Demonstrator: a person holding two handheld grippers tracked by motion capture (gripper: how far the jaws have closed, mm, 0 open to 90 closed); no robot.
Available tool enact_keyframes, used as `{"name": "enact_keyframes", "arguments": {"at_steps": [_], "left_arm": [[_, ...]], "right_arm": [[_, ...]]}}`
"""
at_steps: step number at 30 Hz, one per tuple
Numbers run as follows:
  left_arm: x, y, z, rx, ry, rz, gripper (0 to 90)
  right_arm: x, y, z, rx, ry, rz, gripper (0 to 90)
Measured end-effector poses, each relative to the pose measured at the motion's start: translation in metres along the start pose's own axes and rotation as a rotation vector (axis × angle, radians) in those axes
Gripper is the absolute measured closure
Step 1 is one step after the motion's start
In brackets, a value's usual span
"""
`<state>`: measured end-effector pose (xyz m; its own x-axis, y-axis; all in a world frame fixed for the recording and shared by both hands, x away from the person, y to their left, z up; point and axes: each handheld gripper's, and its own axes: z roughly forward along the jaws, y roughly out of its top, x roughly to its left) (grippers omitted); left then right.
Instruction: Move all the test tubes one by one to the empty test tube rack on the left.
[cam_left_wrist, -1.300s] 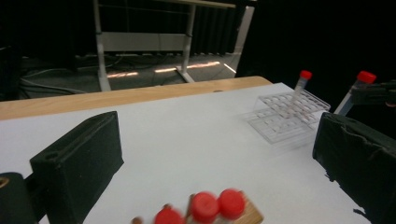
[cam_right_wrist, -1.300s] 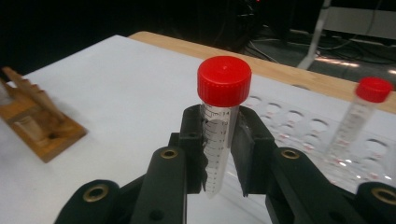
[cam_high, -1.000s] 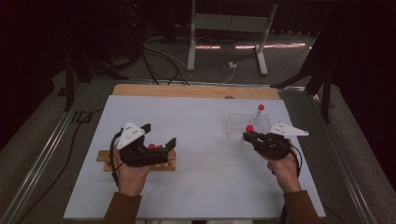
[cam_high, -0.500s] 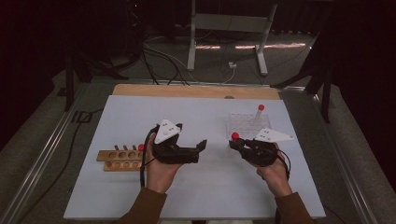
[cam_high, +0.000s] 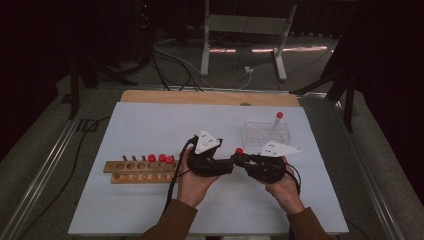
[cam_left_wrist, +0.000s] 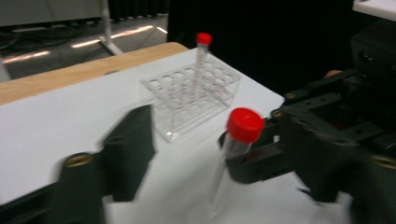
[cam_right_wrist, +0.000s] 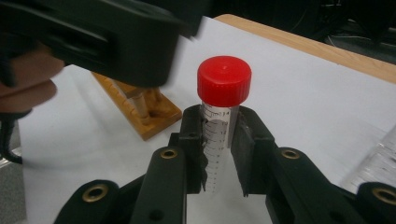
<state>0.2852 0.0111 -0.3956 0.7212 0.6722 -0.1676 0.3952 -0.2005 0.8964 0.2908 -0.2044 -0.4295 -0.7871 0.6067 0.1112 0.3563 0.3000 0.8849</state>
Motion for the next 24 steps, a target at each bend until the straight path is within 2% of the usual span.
{"name": "enact_keyframes", "arguments": {"at_steps": [5, 11, 14, 18, 21, 24], "left_arm": [[-0.003, -0.002, 0.008, 0.029, -0.025, 0.013, 52.3], [-0.004, -0.003, 0.011, 0.032, -0.048, 0.016, 69.9], [-0.003, -0.002, 0.010, 0.024, -0.046, 0.010, 70.8], [0.002, 0.000, 0.008, 0.013, -0.028, -0.011, 70.9], [0.009, 0.002, 0.007, 0.005, -0.021, -0.041, 71.0], [0.014, 0.003, 0.005, -0.001, -0.005, -0.049, 71.0]], "right_arm": [[0.003, 0.001, 0.001, -0.001, 0.014, -0.006, 74.4], [0.004, 0.001, 0.002, 0.005, 0.018, -0.007, 74.4], [0.003, 0.001, 0.002, -0.001, 0.027, -0.007, 73.3], [0.000, 0.001, -0.001, -0.019, 0.039, -0.006, 58.8], [-0.004, 0.001, -0.002, -0.020, 0.055, 0.005, 46.7], [-0.009, -0.001, -0.004, -0.016, 0.038, 0.014, 31.1]]}}
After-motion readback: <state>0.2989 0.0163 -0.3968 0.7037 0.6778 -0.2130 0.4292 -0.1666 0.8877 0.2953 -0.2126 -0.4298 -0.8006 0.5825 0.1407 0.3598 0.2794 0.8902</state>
